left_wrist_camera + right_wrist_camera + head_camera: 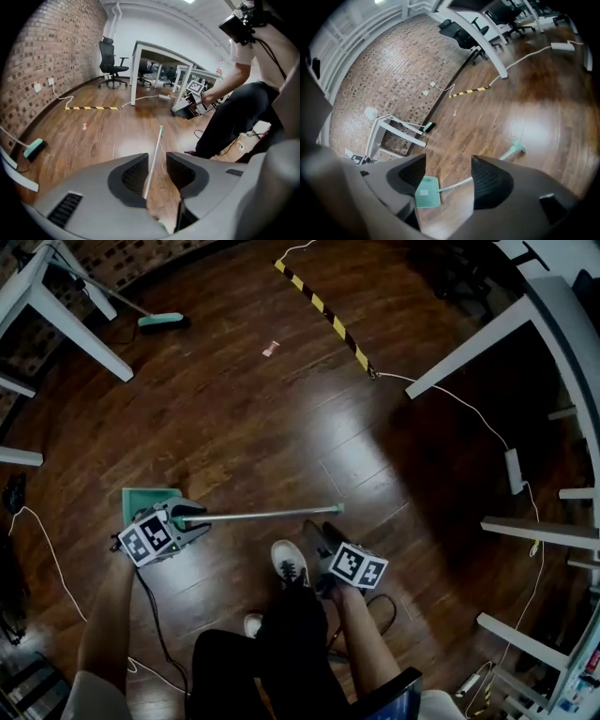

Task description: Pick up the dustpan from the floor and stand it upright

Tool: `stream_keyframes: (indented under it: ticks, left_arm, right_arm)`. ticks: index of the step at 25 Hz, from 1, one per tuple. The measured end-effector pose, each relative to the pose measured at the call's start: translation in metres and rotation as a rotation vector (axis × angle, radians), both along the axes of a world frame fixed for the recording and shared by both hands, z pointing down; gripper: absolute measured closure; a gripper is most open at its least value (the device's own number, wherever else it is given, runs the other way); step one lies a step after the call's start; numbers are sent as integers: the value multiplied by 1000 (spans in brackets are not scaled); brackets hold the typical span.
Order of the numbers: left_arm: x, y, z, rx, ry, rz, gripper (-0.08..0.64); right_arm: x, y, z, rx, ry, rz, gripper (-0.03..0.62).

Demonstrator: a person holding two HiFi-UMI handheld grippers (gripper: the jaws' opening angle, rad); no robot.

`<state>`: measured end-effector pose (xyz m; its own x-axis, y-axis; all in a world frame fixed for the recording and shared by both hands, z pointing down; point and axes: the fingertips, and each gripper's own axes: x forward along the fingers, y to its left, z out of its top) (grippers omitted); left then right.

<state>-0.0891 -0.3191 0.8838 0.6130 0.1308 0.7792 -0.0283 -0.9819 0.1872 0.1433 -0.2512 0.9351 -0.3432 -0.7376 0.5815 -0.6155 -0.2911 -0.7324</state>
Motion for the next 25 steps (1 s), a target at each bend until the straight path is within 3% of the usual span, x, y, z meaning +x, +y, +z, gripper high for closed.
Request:
stream_keyframes:
  ticks: [6,12,21,25]
  left_arm:
    - [3,15,150,-43,-100,132,405]
    - [0,31,250,-48,-210,307,391]
    - [1,34,300,-132,-212,228,391]
    - [-6,40,318,-143,-264,201,391]
  right_arm:
    - [-13,0,141,-11,-95,20,281]
    - [-23,-9,214,33,-110,-69,281]
    - [-15,-20,240,59,-159,-14,282]
    - [-18,-24,242,62,-148,-26,291]
